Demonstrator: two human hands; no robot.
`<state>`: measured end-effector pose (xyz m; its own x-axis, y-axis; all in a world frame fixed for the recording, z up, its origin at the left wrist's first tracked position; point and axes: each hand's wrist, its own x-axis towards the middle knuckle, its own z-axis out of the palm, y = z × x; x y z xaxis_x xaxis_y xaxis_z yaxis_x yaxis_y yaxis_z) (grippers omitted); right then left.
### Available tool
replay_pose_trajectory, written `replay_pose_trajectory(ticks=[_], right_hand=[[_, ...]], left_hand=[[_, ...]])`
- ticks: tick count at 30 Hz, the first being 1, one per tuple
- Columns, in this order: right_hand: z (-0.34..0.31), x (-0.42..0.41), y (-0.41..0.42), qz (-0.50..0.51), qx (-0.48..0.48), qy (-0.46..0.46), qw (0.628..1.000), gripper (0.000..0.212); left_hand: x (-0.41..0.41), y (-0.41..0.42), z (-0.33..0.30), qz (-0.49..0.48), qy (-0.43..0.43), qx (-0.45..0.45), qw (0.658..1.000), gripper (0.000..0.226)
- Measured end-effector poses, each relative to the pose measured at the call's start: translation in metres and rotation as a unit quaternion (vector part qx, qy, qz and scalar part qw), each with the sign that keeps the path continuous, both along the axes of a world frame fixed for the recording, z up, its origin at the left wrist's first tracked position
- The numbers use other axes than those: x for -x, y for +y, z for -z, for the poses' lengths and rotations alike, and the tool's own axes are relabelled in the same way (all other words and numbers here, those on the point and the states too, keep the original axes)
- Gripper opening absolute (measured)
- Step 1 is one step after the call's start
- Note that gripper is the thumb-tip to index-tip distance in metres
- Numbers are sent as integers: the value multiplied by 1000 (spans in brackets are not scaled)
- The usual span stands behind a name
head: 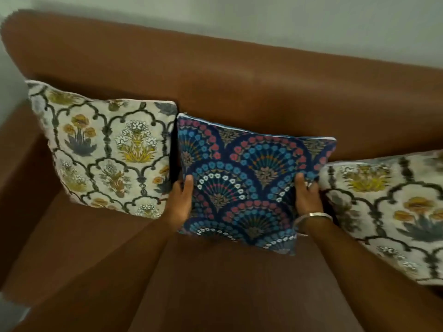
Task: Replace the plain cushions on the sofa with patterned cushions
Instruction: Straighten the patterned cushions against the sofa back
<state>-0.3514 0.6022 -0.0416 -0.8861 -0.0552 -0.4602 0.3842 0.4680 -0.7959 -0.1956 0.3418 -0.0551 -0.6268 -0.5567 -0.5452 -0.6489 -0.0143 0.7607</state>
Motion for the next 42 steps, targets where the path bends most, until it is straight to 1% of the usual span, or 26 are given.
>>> replay_pose_trajectory(ticks=[2,5,7,8,9,11,12,14,16,18,20,21,23,24,26,27,28,30,31,32,34,36,37,39,40,42], right_hand=[[-1,-7,-6,36,2,21,999,74],[-22,-23,-12,54,12,24,998,67],[-51,-29,-12,36,9,58,998,55],[-66,-27,-12,9,4,76,997,47],[-82,-24,-14,-23,3,97,995,46],[-107,-13,-18,-80,-13,133,988,58],[-113,-7,-21,-102,-23,146,984,59],[-113,2,-30,-153,-46,165,973,51],[-100,10,-35,-182,-64,189,963,43],[-91,14,-39,-198,-68,207,955,41],[-89,15,-39,-185,-82,218,955,51],[-91,12,-37,-167,-105,234,952,61],[-102,-9,-40,-128,-162,298,932,75],[-106,-25,-45,-121,-171,337,918,76],[-111,-63,-66,-160,-145,379,900,70],[-112,-82,-85,-195,-114,369,902,65],[-109,-99,-104,-229,-87,337,909,61],[-98,-126,-147,-278,-47,244,928,61],[-89,-134,-170,-287,-31,200,936,65],[-80,-139,-191,-282,-22,162,945,70],[-58,-144,-245,-249,-22,103,963,72],[-36,-142,-283,-173,-10,49,984,64],[-25,-140,-298,-126,5,27,992,58],[-8,-138,-324,-55,29,14,998,45],[-3,-138,-330,-35,43,15,998,46],[6,-137,-343,-7,48,16,999,56]], left_hand=[[4,-7,13,10,-7,-52,999,120],[4,-4,23,-20,-12,-105,994,126],[3,9,30,-72,14,-193,978,130],[3,18,32,-95,25,-234,967,127],[4,28,32,-113,32,-265,957,119],[10,52,27,-131,35,-334,933,103],[14,63,26,-142,41,-365,919,95],[21,76,28,-179,56,-389,902,84],[24,78,31,-201,59,-378,902,81],[19,74,32,-191,35,-356,914,83],[9,63,30,-170,16,-325,930,85],[1,53,26,-158,18,-300,941,84],[-19,26,21,-137,19,-239,961,82],[-31,10,18,-130,11,-214,968,80],[-61,-29,11,-131,9,-183,974,69],[-78,-55,7,-140,20,-157,977,59],[-94,-79,2,-151,32,-117,981,46],[-124,-132,-4,-168,18,-7,986,27],[-135,-161,-7,-166,9,50,985,26],[-143,-190,-8,-152,4,101,983,30],[-156,-255,-9,-95,-17,168,981,55],[-152,-302,1,-84,-9,162,983,77],[-146,-319,8,-93,-7,150,984,84],[-132,-343,26,-66,10,120,991,85],[-127,-347,33,-42,34,109,993,81],[-122,-355,41,-26,55,76,995,78]])
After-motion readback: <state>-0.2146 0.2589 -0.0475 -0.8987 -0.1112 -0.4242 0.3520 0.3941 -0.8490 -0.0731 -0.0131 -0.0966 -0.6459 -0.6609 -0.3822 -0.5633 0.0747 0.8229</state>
